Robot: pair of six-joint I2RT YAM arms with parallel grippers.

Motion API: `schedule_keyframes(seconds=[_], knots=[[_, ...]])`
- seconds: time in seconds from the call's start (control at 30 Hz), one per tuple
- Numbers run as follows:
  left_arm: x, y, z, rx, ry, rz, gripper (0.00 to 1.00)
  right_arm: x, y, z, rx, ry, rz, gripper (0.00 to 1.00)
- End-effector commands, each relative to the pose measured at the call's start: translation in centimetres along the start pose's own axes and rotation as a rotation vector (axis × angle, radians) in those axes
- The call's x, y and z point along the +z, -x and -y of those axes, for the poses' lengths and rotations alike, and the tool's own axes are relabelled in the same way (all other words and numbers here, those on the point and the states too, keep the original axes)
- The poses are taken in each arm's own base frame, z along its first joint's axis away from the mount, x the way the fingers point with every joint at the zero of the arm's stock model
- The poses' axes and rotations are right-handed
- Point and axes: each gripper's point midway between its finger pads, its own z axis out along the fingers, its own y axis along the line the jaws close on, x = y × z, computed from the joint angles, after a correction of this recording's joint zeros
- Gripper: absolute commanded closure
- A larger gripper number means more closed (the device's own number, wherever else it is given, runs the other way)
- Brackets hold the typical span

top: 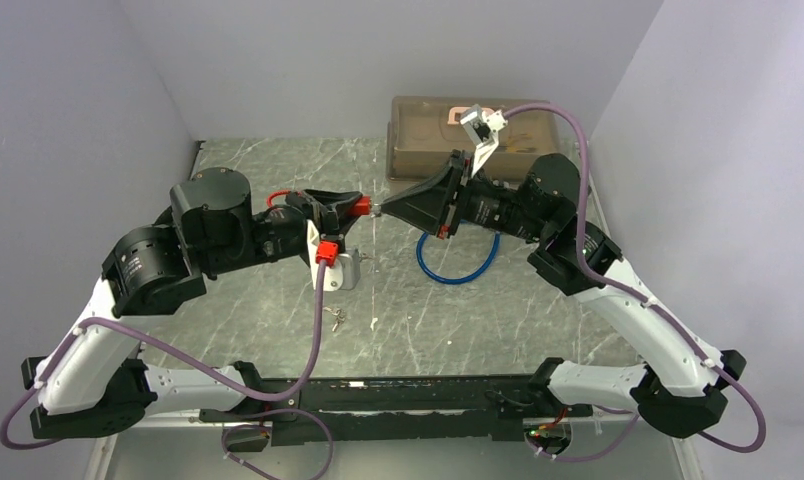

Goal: Unlock with the key

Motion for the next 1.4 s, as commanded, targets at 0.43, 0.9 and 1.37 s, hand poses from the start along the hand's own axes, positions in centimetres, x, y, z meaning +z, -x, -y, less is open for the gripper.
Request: schedule_keyframes(seconds=[0.43, 0.9, 1.37], knots=[[-1.8, 6.8, 3.1, -0.292, -0.228, 0.267, 1.00, -5.9, 3.0, -6.8, -0.858, 0.281, 0.079, 0.67], [-1.3, 6.4, 3.4, -0.319, -0.225, 0.259, 1.00, -3.9, -0.1, -7.8, -0.871, 0.408, 0.012, 0.74], [-1.5, 6.6, 2.5, -0.340, -0.199, 0.265, 1.00, -2.4, -1.8, -7.2, -0.940, 0.311, -0.035, 0.74]])
